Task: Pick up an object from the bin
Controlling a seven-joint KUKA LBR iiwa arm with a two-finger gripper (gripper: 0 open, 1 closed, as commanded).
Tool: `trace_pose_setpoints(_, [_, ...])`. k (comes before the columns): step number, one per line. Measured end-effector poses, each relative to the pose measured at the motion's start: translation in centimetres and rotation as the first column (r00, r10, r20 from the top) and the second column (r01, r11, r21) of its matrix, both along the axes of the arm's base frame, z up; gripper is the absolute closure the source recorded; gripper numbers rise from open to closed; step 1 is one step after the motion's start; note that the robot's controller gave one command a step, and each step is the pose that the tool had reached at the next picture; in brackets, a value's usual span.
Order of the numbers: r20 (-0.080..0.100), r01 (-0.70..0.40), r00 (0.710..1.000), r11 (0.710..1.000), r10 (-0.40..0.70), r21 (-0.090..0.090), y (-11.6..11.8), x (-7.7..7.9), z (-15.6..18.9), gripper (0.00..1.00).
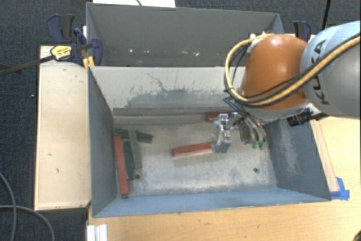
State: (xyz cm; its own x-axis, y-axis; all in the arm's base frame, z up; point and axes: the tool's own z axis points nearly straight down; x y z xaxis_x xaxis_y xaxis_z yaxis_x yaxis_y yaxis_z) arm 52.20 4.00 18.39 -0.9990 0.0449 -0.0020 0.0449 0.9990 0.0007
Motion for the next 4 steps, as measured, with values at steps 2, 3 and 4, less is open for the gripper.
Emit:
trace_pose_setpoints(2, [0.000,0.002,1.000,1.000,-0.002,0.000,0.0,0.0,0.0,0.00])
trace_pose_setpoints(3, [0.009,-0.013,1.000,1.000,0.013,0.000,-1.0,1.7,-4.6,0.00])
trace_pose_setpoints(4, [0.003,-0.048,0.999,0.999,0.048,-0.002,1.2,1.8,-10.1,0.00])
